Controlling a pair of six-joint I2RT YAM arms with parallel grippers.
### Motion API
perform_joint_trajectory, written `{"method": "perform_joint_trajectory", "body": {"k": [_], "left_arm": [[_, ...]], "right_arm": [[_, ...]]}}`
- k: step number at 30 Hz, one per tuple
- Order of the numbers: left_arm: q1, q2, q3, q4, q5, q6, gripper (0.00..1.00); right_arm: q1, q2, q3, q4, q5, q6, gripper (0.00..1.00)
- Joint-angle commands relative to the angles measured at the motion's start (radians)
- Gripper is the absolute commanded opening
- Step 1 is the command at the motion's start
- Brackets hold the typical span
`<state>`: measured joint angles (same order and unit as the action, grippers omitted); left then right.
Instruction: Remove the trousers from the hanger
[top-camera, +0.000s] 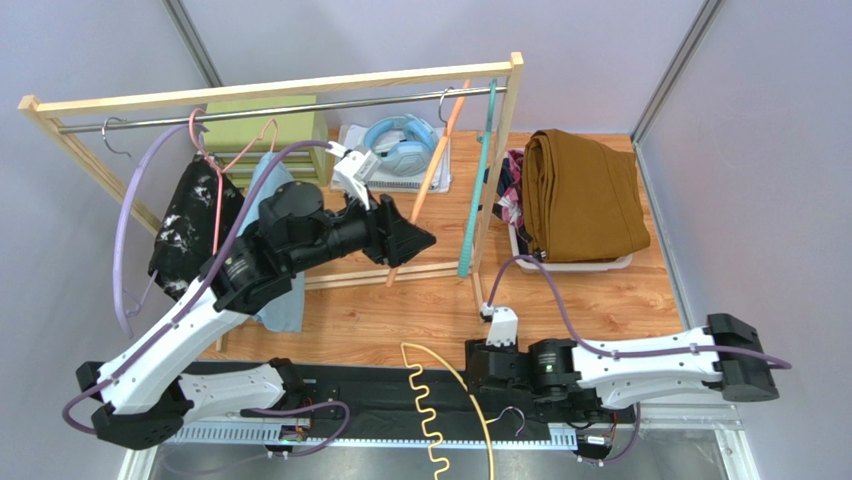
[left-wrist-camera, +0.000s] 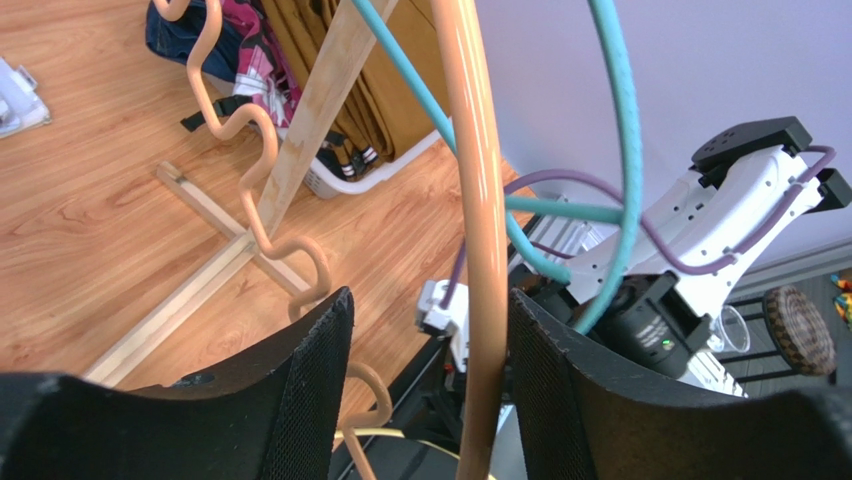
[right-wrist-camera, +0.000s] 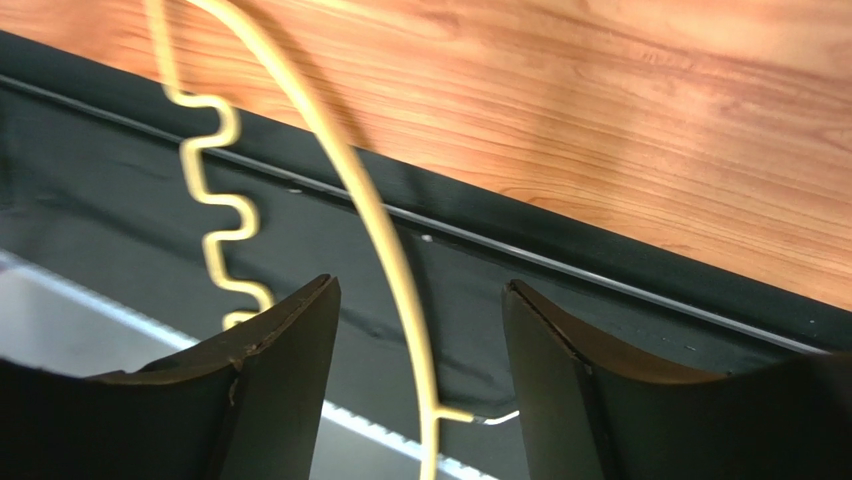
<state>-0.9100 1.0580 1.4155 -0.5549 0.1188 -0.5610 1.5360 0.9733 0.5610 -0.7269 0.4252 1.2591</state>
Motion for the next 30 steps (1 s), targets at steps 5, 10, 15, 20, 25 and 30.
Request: {"method": "perform_joint_trajectory", "body": {"k": [5, 10, 15, 20, 25, 30], "left_arm": [[-0.004, -0.191, -0.027, -0.123, 0.008, -0.007, 0.64], [-0.004, -0.341, -0.038, -0.275, 0.013, -0.01, 0.61], [-0.006, -0.449, -0.018, -0.47, -0.027, -0.01, 0.61], [-0.004, -0.549, -0.009, -0.591, -0.051, -0.03, 0.6], [-0.004, -0.659, -0.085, -0.629, -0.03, -0.073, 0.6], [-0.004, -0.694, -0.167, -0.651, 0.034, -0.086, 0.6]], "right_arm": [[0.006, 0.335, 0.12, 0.07, -0.06, -0.147, 0.45], [0.036, 0.481, 0.21, 0.072, -0.059, -0.191, 0.26], [0.085, 0.504, 0.264, -0.014, 0.044, -0.138, 0.28], [0.108, 0.378, 0.293, -0.137, 0.129, -0.093, 0.34], [0.137, 0.286, 0.266, -0.076, 0.06, -0.151, 0.41], [0.156, 0.295, 0.179, 0.069, -0.028, -0.144, 0.51]]}}
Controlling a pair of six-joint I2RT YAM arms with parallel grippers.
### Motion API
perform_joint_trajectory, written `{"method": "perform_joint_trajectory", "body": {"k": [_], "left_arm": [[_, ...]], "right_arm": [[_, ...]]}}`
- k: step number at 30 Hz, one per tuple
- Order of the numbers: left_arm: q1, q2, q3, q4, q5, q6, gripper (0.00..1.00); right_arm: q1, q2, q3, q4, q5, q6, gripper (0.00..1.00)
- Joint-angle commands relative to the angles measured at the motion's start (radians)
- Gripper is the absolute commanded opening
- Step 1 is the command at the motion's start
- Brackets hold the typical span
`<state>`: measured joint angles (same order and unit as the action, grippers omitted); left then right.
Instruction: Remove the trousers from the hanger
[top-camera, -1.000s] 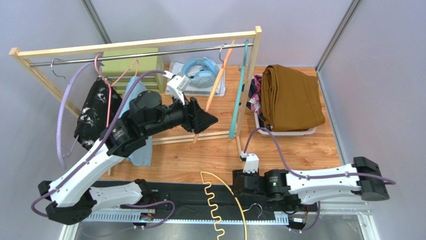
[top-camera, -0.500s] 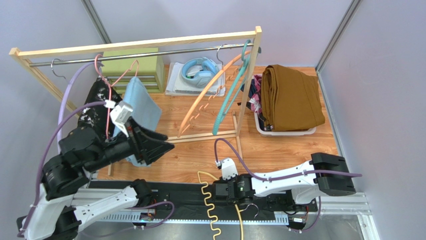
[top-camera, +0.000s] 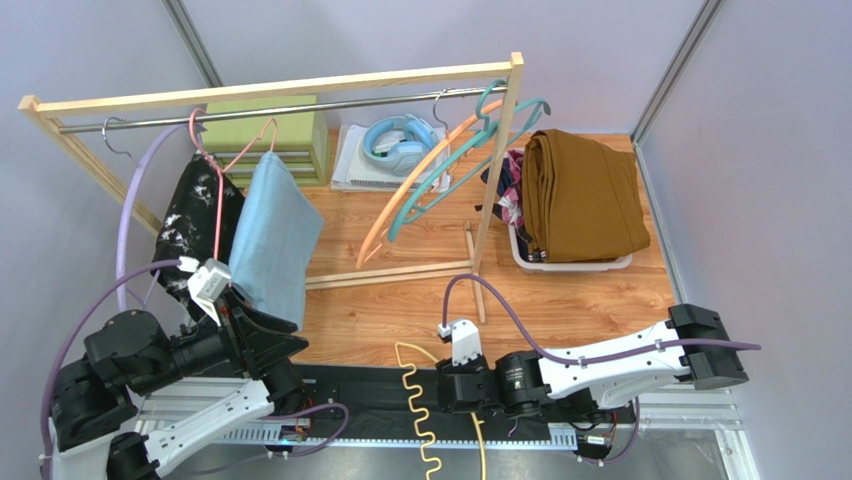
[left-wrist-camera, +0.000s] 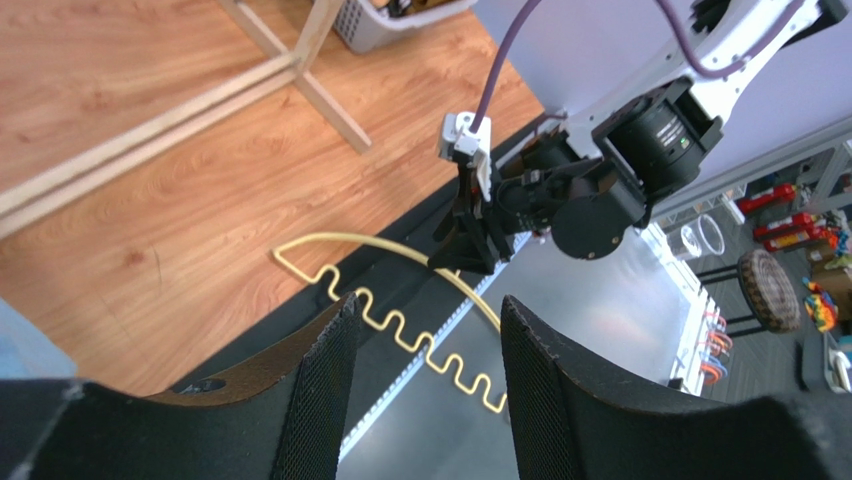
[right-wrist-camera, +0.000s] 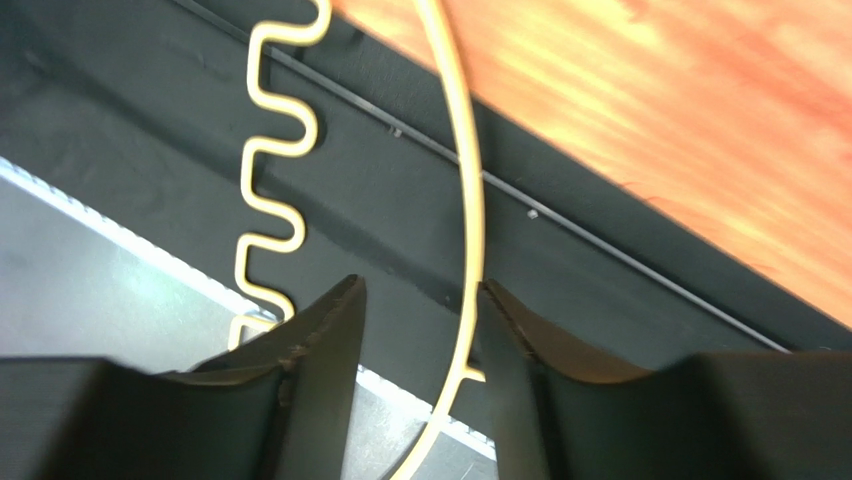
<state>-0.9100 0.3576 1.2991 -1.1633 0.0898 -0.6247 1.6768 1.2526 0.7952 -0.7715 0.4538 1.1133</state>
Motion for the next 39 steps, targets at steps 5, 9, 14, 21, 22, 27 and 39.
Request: {"method": "perform_joint_trajectory", "body": {"k": [5, 9, 14, 21, 22, 27, 39], "left_arm": [[-0.004, 0.037, -0.139, -0.058, 0.175, -0.015, 0.58], [-0.004, 0.043, -0.199, -0.038, 0.203, -0.021, 0.58], [-0.004, 0.052, -0.279, 0.002, 0.237, -0.056, 0.55], [-0.004, 0.087, -0.287, 0.082, 0.335, -0.075, 0.55], [-0.004, 0.095, -0.281, 0.088, 0.349, -0.073, 0.55], [-0.004, 0.144, -0.229, 0.143, 0.453, -0.09, 0.58], [-0.004, 0.32, -0.165, 0.088, 0.545, -0.006, 0.67]], "right_arm": [[0.02, 0.09, -0.085, 0.104, -0.056, 0.026, 0.58], [0.038, 0.165, -0.067, 0.063, -0.037, 0.039, 0.53], [0.066, 0.278, -0.013, 0.029, -0.011, 0.04, 0.37], [0.116, 0.271, 0.117, -0.181, 0.178, 0.059, 0.0], [0.123, 0.252, 0.128, -0.207, 0.201, 0.027, 0.0], [0.211, 0.089, 0.171, -0.163, 0.29, -0.246, 0.0], [0.36, -0.042, 0.255, -0.077, 0.293, -0.595, 0.0]]}}
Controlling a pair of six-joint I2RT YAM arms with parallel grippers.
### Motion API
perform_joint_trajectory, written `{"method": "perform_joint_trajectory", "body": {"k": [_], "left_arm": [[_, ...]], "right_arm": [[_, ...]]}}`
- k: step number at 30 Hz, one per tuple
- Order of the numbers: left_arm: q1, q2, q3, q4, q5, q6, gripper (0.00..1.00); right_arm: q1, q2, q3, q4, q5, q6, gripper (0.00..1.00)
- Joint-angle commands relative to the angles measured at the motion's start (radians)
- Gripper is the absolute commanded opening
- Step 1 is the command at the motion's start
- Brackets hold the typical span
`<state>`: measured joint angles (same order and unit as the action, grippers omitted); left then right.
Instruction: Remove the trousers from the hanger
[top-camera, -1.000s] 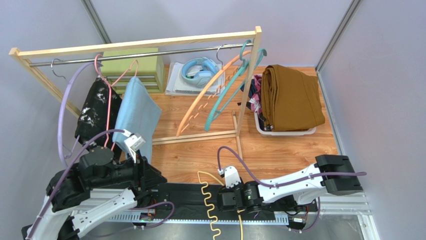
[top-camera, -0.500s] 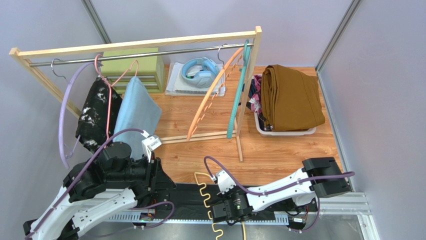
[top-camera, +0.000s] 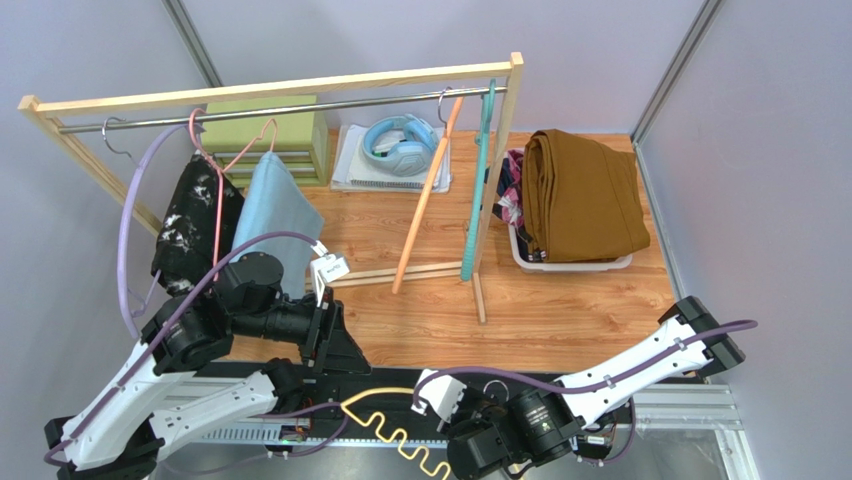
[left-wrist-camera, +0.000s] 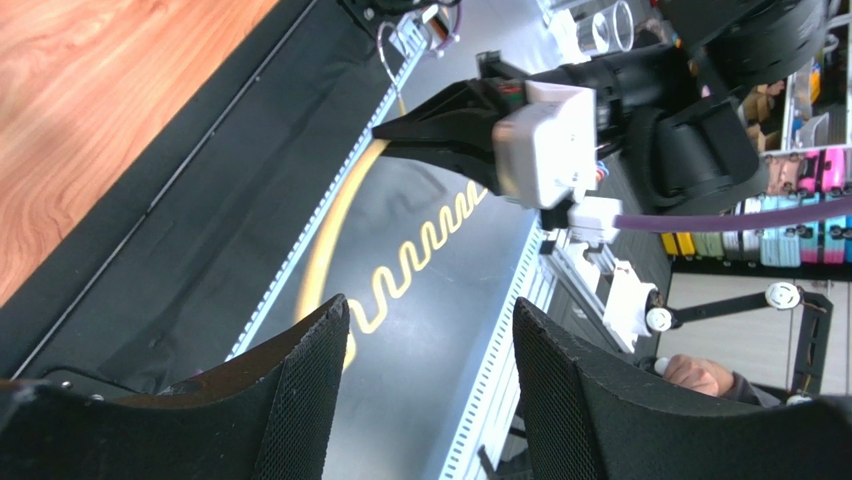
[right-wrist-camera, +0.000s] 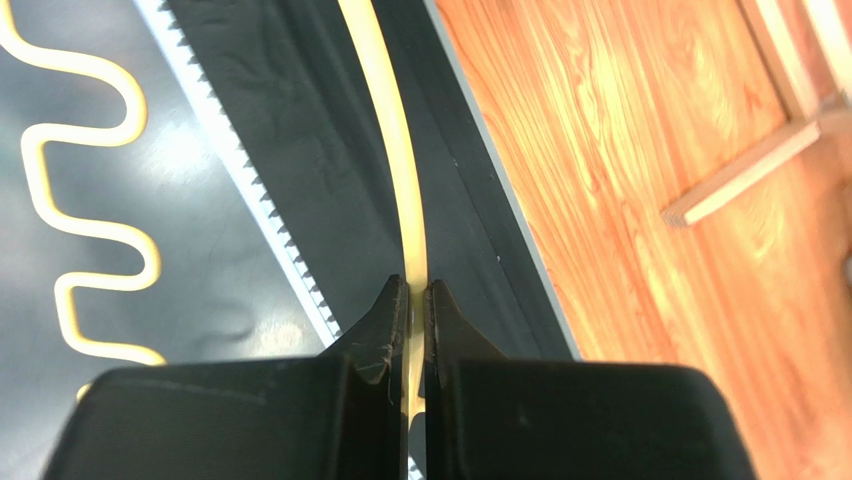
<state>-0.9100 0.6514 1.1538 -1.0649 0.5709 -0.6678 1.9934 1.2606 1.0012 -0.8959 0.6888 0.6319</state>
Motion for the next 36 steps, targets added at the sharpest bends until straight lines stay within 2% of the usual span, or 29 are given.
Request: {"method": "perform_joint_trajectory", "body": {"k": [1, 6, 14, 19, 25, 30, 33, 34, 35, 36], "left_arm": [[-0.004, 0.034, -0.038, -0.003, 0.084, 0.036, 0.67], [-0.006, 0.051, -0.13, 0.034, 0.171, 0.027, 0.68], [-0.004, 0.024, -0.212, 0.184, 0.372, -0.036, 0.71], [-0.004, -0.004, -0.226, 0.273, 0.425, -0.108, 0.72], [-0.004, -0.002, -0.227, 0.229, 0.431, -0.089, 0.68], [-0.004, -0.001, -0.246, 0.178, 0.435, -0.069, 0.57], [-0.004, 0.004, -0.229, 0.154, 0.417, -0.058, 0.27], [-0.004, 0.007, -0.218, 0.134, 0.4, -0.05, 0.09], [-0.004, 0.014, -0.182, 0.078, 0.345, -0.014, 0.0], [-0.004, 0.017, -0.158, 0.039, 0.307, 0.006, 0.0]], "right_arm": [[0.05, -0.047, 0.062, 0.046, 0.066, -0.121, 0.0], [0.071, -0.003, 0.189, 0.003, 0.12, -0.176, 0.0], [0.07, 0.02, 0.264, 0.008, 0.21, -0.25, 0.0], [0.067, 0.011, 0.275, 0.018, 0.207, -0.275, 0.0], [0.067, 0.01, 0.292, 0.015, 0.248, -0.265, 0.0], [0.065, 0.031, 0.323, 0.011, 0.267, -0.274, 0.0], [0.064, 0.04, 0.338, 0.008, 0.27, -0.276, 0.0], [0.062, 0.045, 0.341, 0.008, 0.275, -0.271, 0.0], [0.061, 0.046, 0.343, 0.003, 0.279, -0.264, 0.0], [0.059, 0.046, 0.349, -0.004, 0.285, -0.25, 0.0]]}}
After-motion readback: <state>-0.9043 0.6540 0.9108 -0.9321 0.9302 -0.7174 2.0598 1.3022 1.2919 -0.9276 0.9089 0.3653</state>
